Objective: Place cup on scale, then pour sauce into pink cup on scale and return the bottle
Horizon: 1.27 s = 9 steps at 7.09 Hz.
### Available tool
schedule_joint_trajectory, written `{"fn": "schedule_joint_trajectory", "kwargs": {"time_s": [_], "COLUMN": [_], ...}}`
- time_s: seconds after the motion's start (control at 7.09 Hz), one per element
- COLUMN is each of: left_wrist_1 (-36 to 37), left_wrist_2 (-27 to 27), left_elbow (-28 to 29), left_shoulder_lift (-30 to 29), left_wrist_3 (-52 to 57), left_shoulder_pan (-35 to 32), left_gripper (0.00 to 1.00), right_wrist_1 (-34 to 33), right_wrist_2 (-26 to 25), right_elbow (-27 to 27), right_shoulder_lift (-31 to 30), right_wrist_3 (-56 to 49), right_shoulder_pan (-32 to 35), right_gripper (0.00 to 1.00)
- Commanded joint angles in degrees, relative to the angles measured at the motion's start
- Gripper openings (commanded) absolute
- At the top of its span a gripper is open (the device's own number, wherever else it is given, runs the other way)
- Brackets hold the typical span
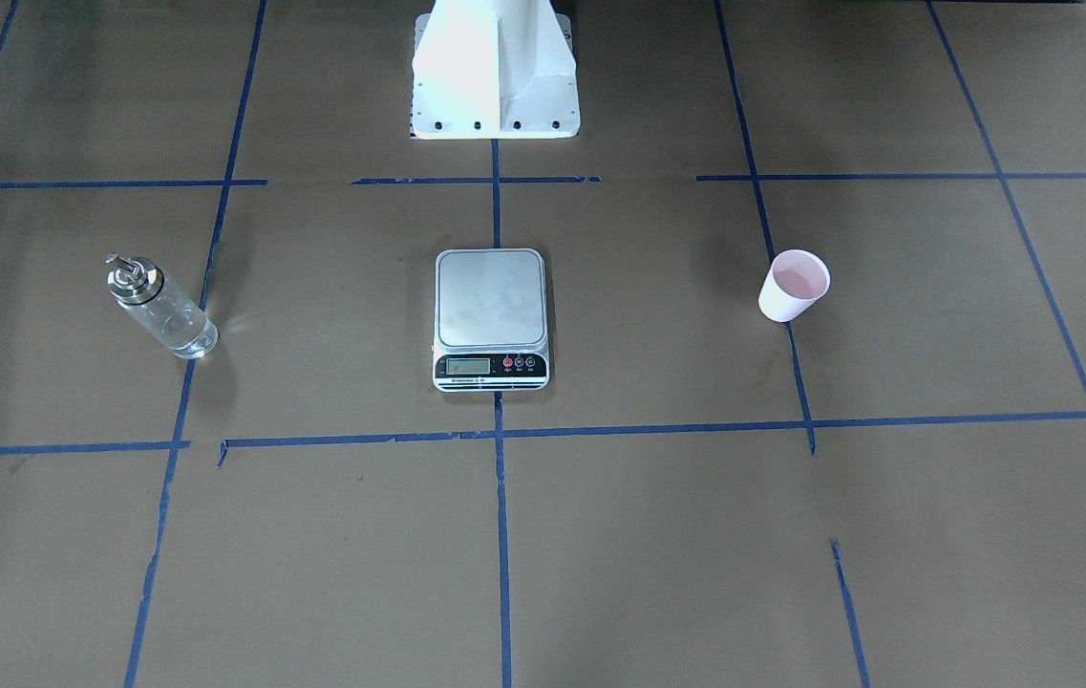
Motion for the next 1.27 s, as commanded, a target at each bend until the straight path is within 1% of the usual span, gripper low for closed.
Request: {"fn": "schedule_joint_trajectory", "kwargs": {"time_s": [0.0,0.14,0.28,0.42,0.56,0.71,0.99,1.13], "left_wrist_1": [-0.6,-2.7,-3.2,-5.7,-10.6,-11.1,-11.2,-10.9], "left_wrist_2": [-0.5,0.9,1.4,1.6,1.3,1.2,1.4,1.4], "left_elbow": [-1.2,-4.0,-1.3,-1.4,-2.2,-2.3,-0.5,0.0], "left_shoulder_lift": [0.1,-0.7,-0.7,-1.1,-0.8,-1.4,-2.2,-5.4], "left_wrist_3": [0.1,0.1,0.1,0.2,-1.8,-9.3,-16.3,-26.3], "left_shoulder_pan": [0.0,0.0,0.1,0.7,7.1,9.6,17.2,20.3], "left_gripper": [1.00,1.00,1.00,1.00,1.00,1.00,1.00,1.00], "right_wrist_1": [0.0,0.9,1.8,1.9,1.9,4.1,11.8,12.7], "right_wrist_2": [0.1,0.2,0.2,0.3,0.2,0.2,0.2,0.2], "right_elbow": [0.2,-0.2,-0.3,-0.1,-0.3,-0.4,-1.7,-2.0], "right_shoulder_lift": [0.0,0.0,0.0,0.0,0.0,0.0,-2.1,-2.2], "right_wrist_3": [0.0,0.0,0.2,0.1,-0.1,0.0,0.1,0.1], "right_shoulder_pan": [0.0,-0.3,-0.7,-0.8,-1.3,-1.4,-1.5,-2.1], "right_gripper": [1.00,1.00,1.00,1.00,1.00,1.00,1.00,1.00]}}
